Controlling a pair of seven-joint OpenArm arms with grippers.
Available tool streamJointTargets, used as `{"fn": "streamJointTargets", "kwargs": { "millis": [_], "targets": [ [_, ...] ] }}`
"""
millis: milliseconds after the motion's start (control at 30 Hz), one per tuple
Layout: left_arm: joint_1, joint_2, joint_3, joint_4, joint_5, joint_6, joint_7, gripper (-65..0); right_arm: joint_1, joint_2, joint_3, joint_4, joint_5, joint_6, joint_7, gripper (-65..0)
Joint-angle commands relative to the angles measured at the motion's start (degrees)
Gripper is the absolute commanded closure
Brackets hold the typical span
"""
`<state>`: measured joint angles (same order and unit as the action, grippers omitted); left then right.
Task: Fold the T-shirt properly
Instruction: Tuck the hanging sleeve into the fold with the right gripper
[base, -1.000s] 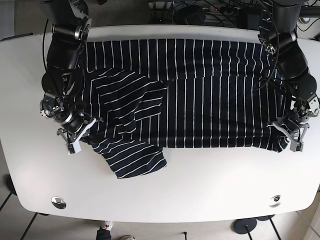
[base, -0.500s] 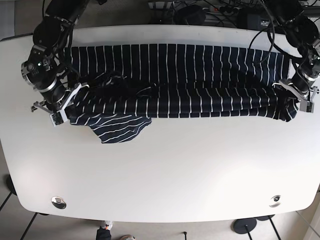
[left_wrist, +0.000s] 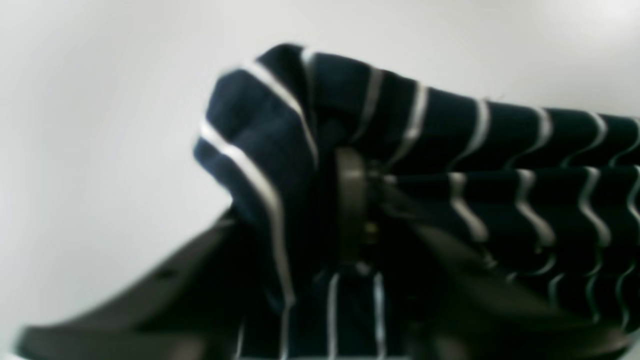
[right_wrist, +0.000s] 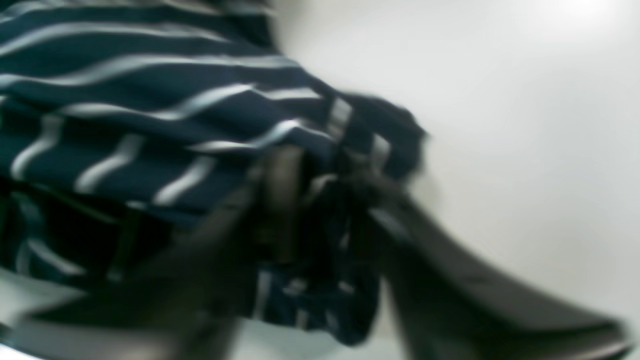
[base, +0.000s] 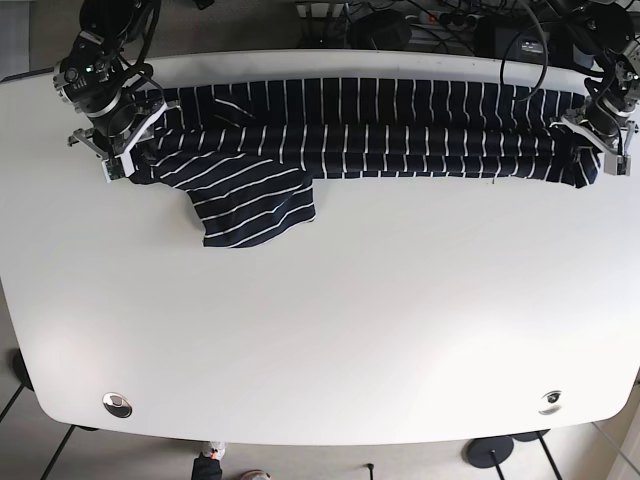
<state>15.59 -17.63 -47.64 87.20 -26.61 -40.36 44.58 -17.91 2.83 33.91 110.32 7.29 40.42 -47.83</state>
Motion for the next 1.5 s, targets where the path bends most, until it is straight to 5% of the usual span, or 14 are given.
{"fn": "streamJointTargets", "kwargs": {
  "millis": [33,133,233,333,533,700,867,933,1000,1067,1133,1400,1500],
  "targets": [
    [0.01,-1.23,-2.69,1.02,-0.77,0.36,-0.31,-32.6,-0.77,0.73,0.24,1.37,0.93,-0.42,0.84,-42.2],
    [-0.43,-1.14,-7.35,3.57,-2.36,0.36,5.66,-36.7,-2.35,1.17,4.11,1.46,11.30,-0.42,0.67,-56.4],
    [-0.34,-1.58,-9.73,6.65,-12.47,0.36,9.44,-36.7,-1.82,2.75,5.25,1.46,19.22,-0.42,0.32,-59.0],
    [-0.34,-1.49,-9.46,6.47,-15.37,0.36,11.91,-36.7,1.96,3.98,0.59,1.11,17.63,-0.42,0.32,-59.0],
    [-0.17,-1.14,-4.54,6.30,-15.19,0.36,11.99,-36.5,12.24,1.87,-11.19,-6.72,9.37,-0.42,0.23,-59.0],
    [-0.34,0.00,-2.60,3.31,-6.14,0.36,10.76,-36.5,19.19,-0.15,-15.14,-18.76,5.15,-0.42,0.32,-59.0],
    [-0.34,0.00,-1.90,-2.32,-3.24,0.36,7.77,-36.5,22.44,-1.38,-17.34,-27.82,4.97,-0.42,0.76,-58.8],
    [-0.34,0.00,-1.90,-3.20,-3.24,0.36,7.69,-36.5,22.97,-1.64,-18.22,-29.66,4.97,-0.42,0.84,-54.7],
    [-0.34,0.00,-1.81,-3.64,-3.24,0.36,7.69,-36.5,22.97,-1.82,-19.27,-29.75,5.06,-0.42,2.25,-39.0],
    [-0.34,0.00,-1.73,-3.73,-3.15,0.36,7.69,-36.5,22.97,-1.82,-20.33,-29.49,5.06,-0.42,2.43,-15.7],
    [-0.43,0.00,-1.64,-4.78,-3.15,0.36,7.69,-36.5,22.62,-1.82,-20.24,-25.97,5.15,-0.42,1.90,-1.1],
    [-1.49,-0.26,-1.64,-9.62,-3.15,0.36,4.70,-36.5,12.59,-5.16,-16.55,6.91,5.50,-0.42,-15.95,-1.9],
    [-1.49,-0.35,-1.64,-9.62,-3.06,0.36,4.70,-36.5,9.08,-4.81,-9.25,6.82,14.73,-0.42,-19.64,-1.9]
  ]
}}
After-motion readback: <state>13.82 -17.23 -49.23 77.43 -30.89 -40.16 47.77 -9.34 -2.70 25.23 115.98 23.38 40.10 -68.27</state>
